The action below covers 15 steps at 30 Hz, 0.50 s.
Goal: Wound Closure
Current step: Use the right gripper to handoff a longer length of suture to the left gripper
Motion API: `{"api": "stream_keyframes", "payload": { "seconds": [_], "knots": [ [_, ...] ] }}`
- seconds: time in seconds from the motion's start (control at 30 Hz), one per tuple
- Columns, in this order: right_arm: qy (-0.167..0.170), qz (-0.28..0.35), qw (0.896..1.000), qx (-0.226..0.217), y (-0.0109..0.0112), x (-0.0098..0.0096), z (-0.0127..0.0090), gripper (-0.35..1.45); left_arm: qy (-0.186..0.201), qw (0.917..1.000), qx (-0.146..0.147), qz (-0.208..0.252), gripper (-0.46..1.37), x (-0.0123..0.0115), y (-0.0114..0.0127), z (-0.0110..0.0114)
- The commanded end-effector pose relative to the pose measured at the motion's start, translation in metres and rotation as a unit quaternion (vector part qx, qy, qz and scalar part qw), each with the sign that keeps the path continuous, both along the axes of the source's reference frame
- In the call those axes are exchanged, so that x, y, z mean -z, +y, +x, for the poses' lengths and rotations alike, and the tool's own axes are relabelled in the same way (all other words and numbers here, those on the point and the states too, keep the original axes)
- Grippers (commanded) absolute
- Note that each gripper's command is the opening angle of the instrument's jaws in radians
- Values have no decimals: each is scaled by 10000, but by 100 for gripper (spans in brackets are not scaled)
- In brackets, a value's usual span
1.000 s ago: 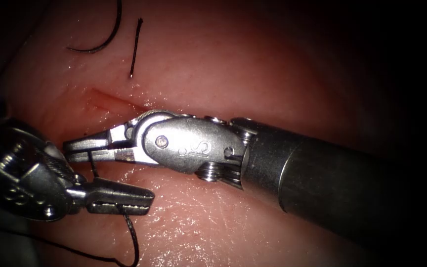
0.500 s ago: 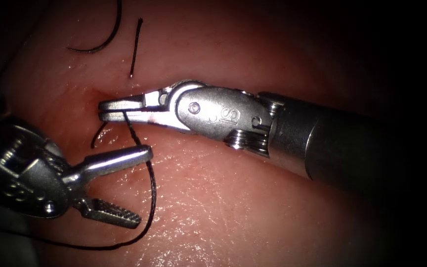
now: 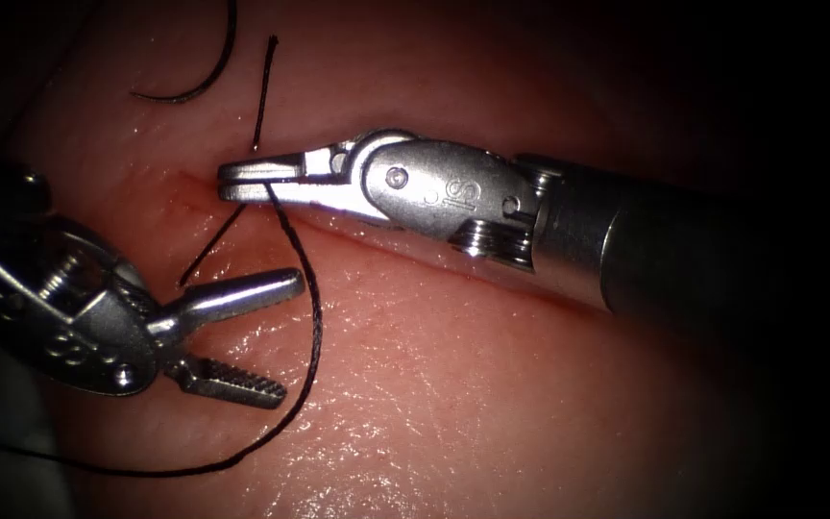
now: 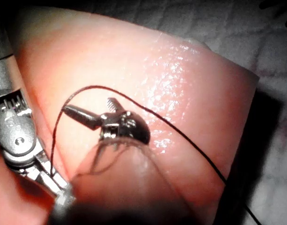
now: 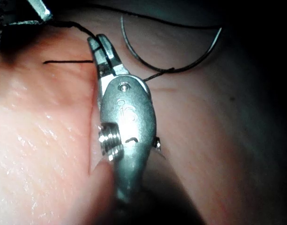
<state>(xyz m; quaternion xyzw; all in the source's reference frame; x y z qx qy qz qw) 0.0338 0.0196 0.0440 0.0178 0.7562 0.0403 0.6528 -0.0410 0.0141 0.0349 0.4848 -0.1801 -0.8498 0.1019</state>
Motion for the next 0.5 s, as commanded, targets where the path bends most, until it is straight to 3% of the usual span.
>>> {"api": "stream_keyframes", "payload": {
  "seconds": [0.03,0.5],
  "knots": [
    [-18,7,10000,-33,1,-1,0,-35,-7,10000,15,-19,55,0,-1,-1],
    [-207,37,9997,-143,25,-31,0,-35,-7,9983,-72,-585,52,15,-16,-22]
  ]
}}
